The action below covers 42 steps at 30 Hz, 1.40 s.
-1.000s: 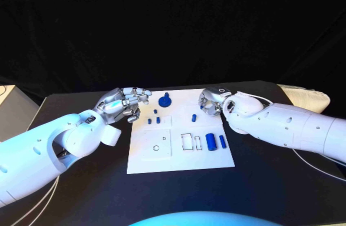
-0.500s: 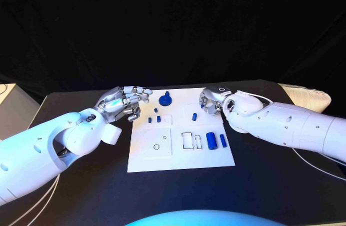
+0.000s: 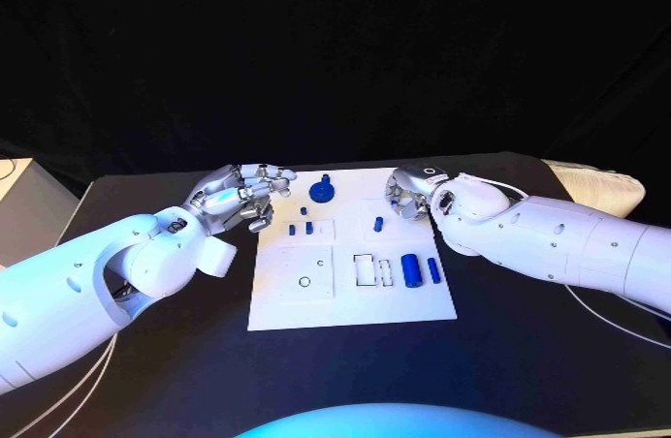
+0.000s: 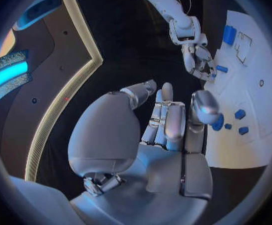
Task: Assemble the parts on the task board
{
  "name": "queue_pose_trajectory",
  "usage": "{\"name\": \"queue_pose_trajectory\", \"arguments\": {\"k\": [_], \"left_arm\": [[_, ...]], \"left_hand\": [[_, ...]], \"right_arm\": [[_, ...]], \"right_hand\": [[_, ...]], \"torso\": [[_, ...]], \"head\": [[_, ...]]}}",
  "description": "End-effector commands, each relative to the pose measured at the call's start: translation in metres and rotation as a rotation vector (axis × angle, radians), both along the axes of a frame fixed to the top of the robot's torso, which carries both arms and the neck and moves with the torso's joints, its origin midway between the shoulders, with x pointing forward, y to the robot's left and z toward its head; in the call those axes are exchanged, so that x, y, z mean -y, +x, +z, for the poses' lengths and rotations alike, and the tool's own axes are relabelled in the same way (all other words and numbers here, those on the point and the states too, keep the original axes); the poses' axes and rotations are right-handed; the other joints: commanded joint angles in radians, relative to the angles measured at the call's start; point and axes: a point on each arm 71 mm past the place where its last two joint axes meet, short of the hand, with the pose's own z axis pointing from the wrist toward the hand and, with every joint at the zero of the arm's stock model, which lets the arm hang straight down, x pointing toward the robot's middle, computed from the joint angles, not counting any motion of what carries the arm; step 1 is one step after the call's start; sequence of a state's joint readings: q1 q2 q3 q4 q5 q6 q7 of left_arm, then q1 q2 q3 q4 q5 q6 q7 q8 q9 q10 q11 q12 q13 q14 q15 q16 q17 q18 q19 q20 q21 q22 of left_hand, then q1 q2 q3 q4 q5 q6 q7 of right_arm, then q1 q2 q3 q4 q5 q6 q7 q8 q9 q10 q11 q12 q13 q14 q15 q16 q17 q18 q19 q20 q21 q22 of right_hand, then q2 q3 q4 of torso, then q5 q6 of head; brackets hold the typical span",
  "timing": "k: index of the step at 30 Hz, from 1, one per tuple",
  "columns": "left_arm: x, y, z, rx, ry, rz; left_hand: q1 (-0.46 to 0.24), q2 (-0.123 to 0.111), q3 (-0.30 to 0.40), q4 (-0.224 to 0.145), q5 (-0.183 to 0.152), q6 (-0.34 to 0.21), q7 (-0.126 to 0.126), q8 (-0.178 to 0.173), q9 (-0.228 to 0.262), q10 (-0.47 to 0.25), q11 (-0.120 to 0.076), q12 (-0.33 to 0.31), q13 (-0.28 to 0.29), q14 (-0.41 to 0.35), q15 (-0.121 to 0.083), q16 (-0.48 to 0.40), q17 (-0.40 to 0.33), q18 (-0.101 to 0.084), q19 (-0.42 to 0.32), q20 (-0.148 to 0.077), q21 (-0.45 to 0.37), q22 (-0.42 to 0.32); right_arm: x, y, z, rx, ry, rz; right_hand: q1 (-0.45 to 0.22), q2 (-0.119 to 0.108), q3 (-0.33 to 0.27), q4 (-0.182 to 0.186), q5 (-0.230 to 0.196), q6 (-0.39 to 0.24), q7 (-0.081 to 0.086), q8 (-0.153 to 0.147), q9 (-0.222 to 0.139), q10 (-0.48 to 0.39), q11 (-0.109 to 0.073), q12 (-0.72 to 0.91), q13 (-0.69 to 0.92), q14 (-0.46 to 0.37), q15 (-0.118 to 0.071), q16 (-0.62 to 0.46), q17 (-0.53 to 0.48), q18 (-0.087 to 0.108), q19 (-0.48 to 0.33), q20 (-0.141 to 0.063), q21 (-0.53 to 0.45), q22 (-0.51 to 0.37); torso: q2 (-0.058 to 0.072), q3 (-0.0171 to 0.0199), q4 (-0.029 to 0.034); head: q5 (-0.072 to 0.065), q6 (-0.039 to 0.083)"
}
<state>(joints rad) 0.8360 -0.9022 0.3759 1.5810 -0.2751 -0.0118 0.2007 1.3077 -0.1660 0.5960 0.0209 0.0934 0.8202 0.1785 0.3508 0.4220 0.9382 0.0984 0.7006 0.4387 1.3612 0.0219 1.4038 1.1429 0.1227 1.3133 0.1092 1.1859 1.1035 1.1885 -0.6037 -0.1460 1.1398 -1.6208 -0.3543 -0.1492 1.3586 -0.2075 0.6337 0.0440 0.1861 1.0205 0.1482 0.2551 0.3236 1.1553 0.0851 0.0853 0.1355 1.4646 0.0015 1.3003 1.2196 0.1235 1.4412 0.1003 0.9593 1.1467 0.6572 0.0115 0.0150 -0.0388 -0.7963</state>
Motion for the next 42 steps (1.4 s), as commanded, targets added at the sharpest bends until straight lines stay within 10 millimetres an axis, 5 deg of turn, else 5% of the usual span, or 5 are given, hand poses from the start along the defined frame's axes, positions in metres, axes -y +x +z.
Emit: {"name": "queue_pose_trajectory", "arguments": {"k": [1,12,42], "left_arm": [[0.001,-0.001,0.001,0.003,-0.01,-0.011],[0.0,-0.001,0.001,0.003,-0.005,-0.008],[-0.006,0.001,-0.001,-0.002,0.003,0.007]], "left_hand": [[-0.009,0.002,0.001,0.007,0.002,-0.006,0.0,0.005,-0.001,-0.007,-0.003,0.004,-0.001,-0.004,0.001,-0.005,-0.001,-0.011,-0.004,0.003,-0.001,-0.001],[-0.008,0.003,0.0,0.008,0.002,-0.01,0.001,0.007,-0.001,-0.009,-0.001,0.005,-0.002,-0.005,0.003,-0.006,-0.001,-0.011,-0.005,0.005,-0.001,-0.001],[-0.005,0.002,-0.001,0.008,0.002,-0.013,0.002,0.01,-0.001,-0.012,0.0,0.007,-0.002,-0.005,0.004,-0.007,-0.002,-0.011,-0.005,0.006,-0.001,0.0]], "right_arm": [[-0.003,-0.004,-0.008,-0.032,-0.024,0.014],[0.0,-0.004,-0.007,-0.009,-0.037,-0.007],[0.011,-0.013,0.018,0.133,0.099,-0.036]], "right_hand": [[0.002,0.01,0.001,-0.006,0.008,0.011,-0.001,0.007,0.002,0.009,-0.001,0.005,0.002,0.037,-0.006,0.007,0.002,-0.01,0.003,-0.007,0.007,0.003],[0.032,0.044,0.037,-0.058,0.0,0.036,-0.013,0.031,0.019,0.061,-0.018,0.018,0.031,0.038,-0.02,0.018,0.007,-0.016,0.01,-0.021,0.048,0.037],[0.031,0.046,0.047,-0.07,-0.006,0.043,-0.016,0.037,0.023,0.074,-0.021,0.021,0.041,0.04,-0.024,0.024,0.011,-0.022,0.017,-0.024,0.082,0.063]], "torso": [[-0.001,-0.0002,-0.0007],[-0.002,0.0001,-0.0013],[-0.003,-0.0001,-0.0017]], "head": [[0.001,-0.003],[0.001,-0.008],[-0.003,-0.007]]}}
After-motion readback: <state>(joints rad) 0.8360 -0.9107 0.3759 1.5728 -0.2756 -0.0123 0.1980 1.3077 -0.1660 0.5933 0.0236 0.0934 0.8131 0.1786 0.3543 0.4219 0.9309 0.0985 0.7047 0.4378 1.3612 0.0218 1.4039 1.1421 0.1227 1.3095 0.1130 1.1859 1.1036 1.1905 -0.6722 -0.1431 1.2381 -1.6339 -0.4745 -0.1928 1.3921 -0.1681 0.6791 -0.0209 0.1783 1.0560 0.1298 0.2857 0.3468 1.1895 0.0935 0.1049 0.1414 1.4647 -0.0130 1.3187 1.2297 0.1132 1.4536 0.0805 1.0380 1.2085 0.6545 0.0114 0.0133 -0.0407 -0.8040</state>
